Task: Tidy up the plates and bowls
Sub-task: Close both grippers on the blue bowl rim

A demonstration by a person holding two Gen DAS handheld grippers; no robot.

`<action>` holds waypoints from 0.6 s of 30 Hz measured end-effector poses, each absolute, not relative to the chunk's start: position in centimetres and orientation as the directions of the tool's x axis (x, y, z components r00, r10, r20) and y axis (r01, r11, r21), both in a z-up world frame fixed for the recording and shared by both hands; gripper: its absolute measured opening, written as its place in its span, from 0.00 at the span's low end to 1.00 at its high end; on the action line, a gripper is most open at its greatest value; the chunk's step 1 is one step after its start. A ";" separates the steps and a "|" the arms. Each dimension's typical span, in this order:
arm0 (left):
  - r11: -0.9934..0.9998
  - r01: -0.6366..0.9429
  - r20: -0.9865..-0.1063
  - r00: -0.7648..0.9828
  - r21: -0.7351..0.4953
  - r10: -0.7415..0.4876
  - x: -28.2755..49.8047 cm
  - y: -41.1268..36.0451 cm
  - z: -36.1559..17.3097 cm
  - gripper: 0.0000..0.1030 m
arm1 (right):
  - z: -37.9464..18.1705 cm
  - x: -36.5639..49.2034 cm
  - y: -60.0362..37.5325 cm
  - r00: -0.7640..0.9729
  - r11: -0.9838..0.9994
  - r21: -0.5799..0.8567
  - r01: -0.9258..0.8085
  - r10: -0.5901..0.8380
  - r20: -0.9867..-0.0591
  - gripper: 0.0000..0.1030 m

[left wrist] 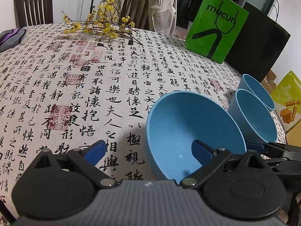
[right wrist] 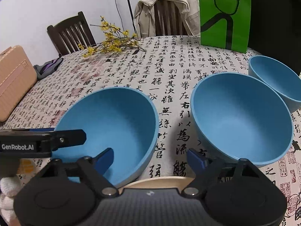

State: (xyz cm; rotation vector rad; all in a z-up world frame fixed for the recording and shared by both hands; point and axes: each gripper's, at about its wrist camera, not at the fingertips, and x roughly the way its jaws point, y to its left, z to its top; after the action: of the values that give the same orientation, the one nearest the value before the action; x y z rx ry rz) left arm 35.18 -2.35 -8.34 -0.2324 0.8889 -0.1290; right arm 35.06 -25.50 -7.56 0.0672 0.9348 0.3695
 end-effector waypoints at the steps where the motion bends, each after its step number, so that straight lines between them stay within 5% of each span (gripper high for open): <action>1: 0.968 0.017 -0.755 0.622 -0.252 -0.208 35.2 -2.4 -8.4 0.90 | -7.6 35.1 -25.4 0.540 0.936 0.208 -0.284 0.336 -0.772 0.76; 11: 0.963 0.063 -0.764 0.596 -0.262 -0.247 35.6 -3.2 -8.8 0.65 | -7.8 35.4 -24.7 0.536 0.931 0.193 -0.309 0.338 -0.773 0.50; 18: 0.956 0.087 -0.769 0.575 -0.281 -0.279 35.7 -3.3 -9.1 0.37 | -8.3 35.7 -24.2 0.524 0.927 0.192 -0.322 0.343 -0.780 0.34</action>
State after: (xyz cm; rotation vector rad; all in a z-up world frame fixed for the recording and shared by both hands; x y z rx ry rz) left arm 35.65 -3.25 -9.10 -0.2222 0.9357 -0.2161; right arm 35.70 -24.25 -8.27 0.0246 0.9392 0.3976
